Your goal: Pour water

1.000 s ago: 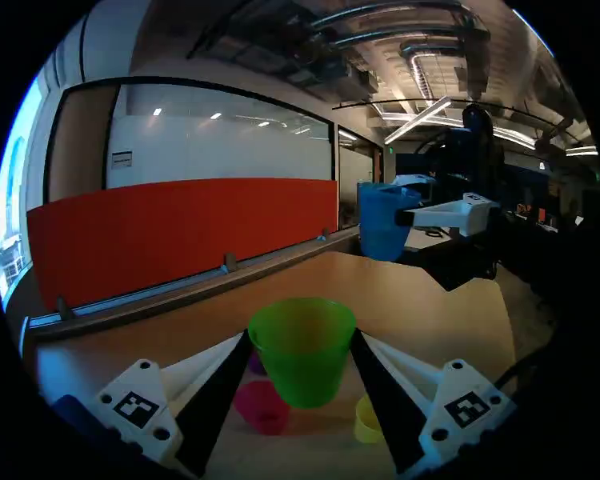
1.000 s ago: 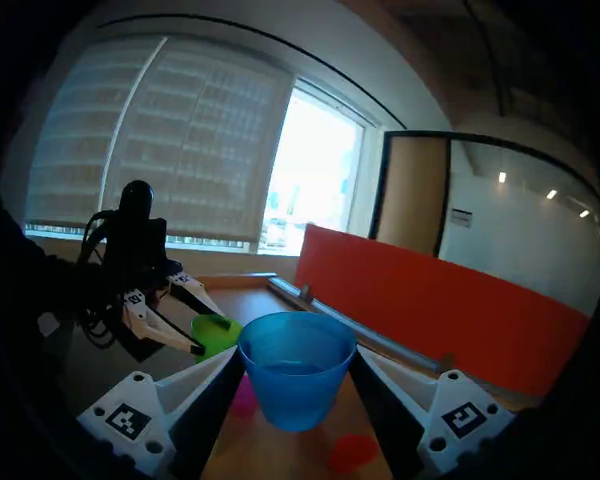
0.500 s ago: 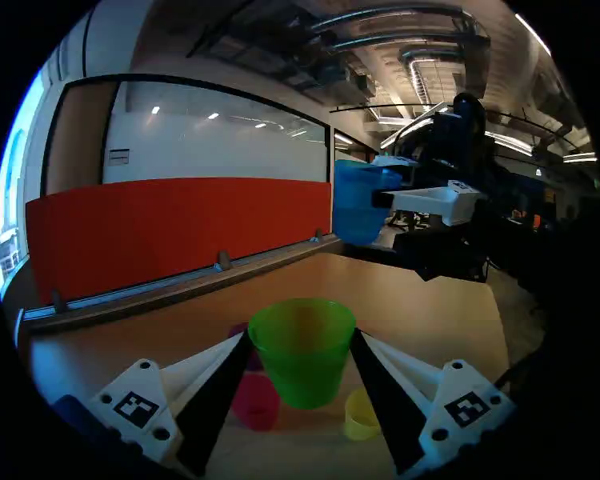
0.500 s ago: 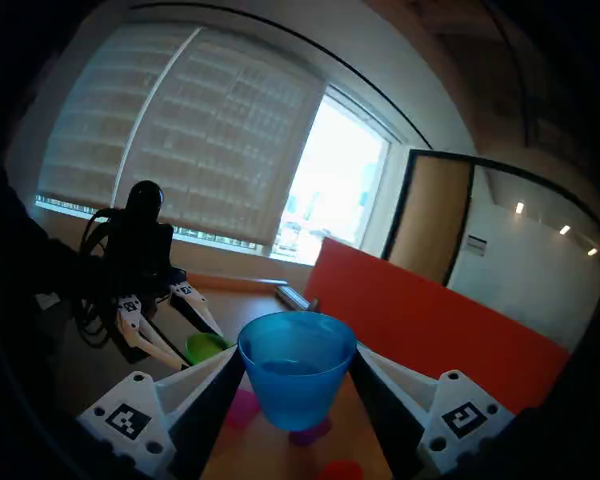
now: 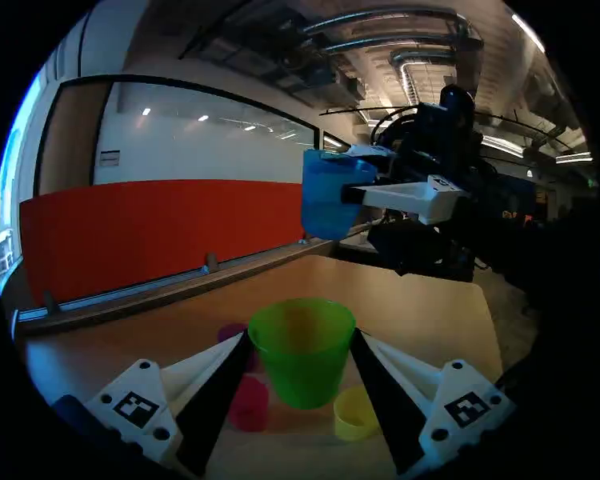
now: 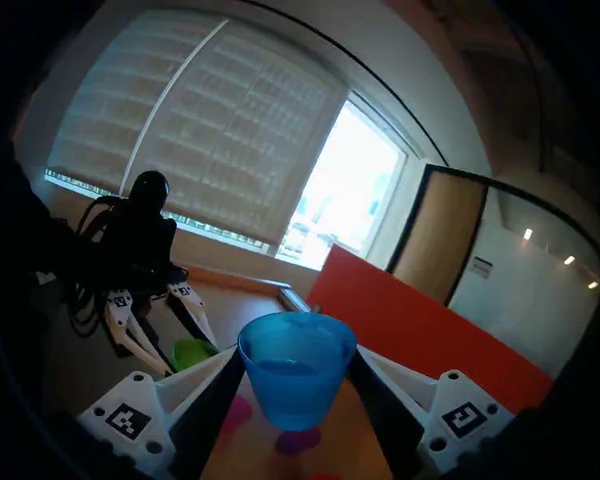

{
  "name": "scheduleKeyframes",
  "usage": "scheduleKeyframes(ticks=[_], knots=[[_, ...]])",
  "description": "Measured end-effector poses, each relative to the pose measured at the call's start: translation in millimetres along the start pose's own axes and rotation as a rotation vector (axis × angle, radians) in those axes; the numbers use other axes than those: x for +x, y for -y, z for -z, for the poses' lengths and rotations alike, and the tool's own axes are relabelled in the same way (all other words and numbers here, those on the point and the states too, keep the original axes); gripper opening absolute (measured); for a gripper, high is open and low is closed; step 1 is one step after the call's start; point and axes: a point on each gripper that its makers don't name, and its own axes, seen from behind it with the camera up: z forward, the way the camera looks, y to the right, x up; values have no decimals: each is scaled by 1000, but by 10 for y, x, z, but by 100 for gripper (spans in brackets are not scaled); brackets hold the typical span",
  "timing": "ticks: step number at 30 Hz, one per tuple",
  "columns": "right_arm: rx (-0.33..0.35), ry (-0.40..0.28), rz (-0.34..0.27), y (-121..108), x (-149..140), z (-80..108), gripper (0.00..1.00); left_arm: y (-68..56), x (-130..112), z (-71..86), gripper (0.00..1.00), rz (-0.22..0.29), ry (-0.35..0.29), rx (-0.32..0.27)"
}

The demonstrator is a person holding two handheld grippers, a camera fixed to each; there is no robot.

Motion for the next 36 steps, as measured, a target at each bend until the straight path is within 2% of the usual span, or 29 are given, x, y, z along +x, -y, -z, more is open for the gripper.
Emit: scheduleKeyframes(ticks=[14, 36], knots=[[12, -10, 92, -17, 84, -112, 91, -98, -97, -34, 88, 3, 1, -31], [-13, -3, 321, -73, 160, -275, 91, -200, -45, -18, 89, -41, -21, -53]])
